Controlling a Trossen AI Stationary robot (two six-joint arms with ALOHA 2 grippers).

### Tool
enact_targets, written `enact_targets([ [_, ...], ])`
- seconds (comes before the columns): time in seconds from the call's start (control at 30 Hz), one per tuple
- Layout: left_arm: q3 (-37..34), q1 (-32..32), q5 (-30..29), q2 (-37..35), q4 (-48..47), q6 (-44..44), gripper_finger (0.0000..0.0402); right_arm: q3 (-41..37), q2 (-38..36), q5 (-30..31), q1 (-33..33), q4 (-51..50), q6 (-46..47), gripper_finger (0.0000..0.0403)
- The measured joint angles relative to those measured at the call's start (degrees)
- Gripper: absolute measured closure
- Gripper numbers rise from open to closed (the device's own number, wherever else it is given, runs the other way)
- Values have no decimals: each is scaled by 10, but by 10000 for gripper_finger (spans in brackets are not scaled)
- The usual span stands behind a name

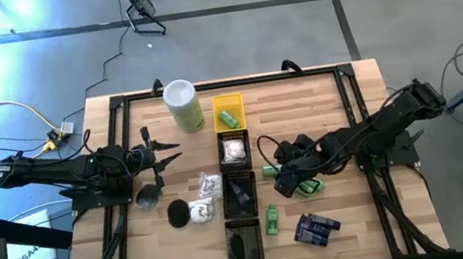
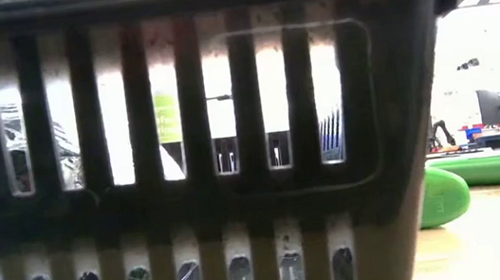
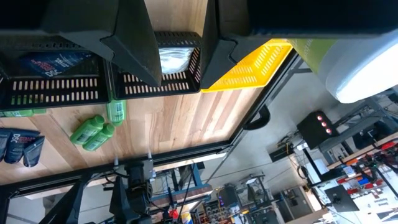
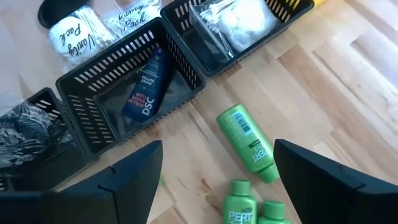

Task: Pick & Place Travel size toiletries
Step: Put the green bottle into the yellow basket

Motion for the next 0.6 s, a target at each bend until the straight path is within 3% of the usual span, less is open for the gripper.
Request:
enact_targets([
  [0.6, 0, 0, 0, 0, 0, 0, 293, 0, 0, 7, -4, 18, 6, 104],
])
